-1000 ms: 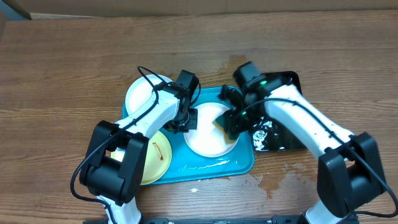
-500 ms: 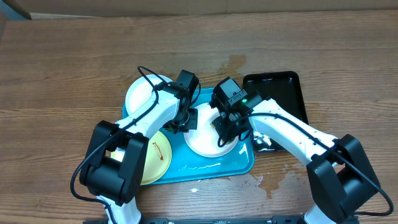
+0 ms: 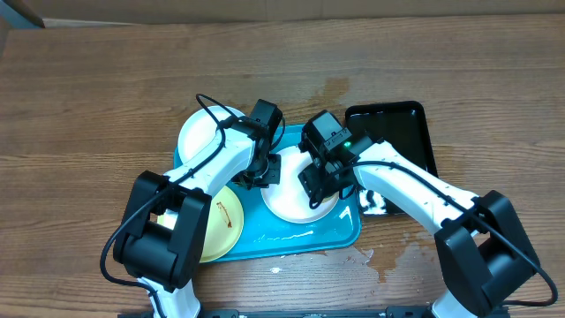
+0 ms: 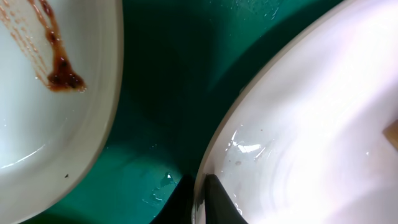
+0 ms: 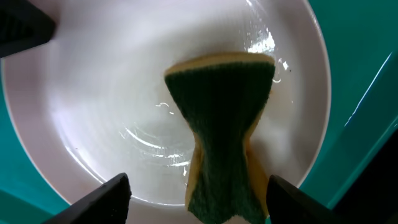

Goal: Clean dirty plates on tray and stack at the side
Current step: 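Scrub the white plate with the sponge while the left gripper holds it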

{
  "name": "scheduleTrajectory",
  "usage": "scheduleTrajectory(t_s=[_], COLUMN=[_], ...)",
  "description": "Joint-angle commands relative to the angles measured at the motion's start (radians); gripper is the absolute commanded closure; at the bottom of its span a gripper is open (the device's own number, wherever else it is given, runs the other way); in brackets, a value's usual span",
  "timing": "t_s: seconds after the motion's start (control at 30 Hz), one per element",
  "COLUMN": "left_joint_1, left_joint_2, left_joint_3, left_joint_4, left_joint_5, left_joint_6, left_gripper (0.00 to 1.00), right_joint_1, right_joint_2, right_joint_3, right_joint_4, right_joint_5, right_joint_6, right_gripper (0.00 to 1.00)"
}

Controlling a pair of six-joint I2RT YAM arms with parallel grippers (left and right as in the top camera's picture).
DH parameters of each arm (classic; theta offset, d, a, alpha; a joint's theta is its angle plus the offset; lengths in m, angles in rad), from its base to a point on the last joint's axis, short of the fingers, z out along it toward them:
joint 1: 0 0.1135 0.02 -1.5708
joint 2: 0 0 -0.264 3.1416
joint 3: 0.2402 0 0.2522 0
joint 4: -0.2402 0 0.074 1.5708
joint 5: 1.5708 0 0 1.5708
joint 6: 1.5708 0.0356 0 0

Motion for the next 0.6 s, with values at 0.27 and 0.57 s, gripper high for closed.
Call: scheduleTrajectory(t_s=[0.27, 0.57], left_joint_1=[-0.001, -0.001], left_joint_2=[0.024, 0.024], left_joint_3=[-0.012, -0.012], left_joint_4=[0.004, 0.005], left_joint_5=[-0.033, -0.033], left_joint_6=[0.012, 0.012], left_gripper=[0.93, 0.96], right_joint_1=[0.006, 0.031], right_joint_2=[-0.008, -0.008], right_joint_3=[-0.093, -0.094], right_joint_4=[0.060, 0.046], right_joint_5=[0.052, 0.052], right_joint_6=[-0.006, -0.006], right_gripper=[0.61, 0.78])
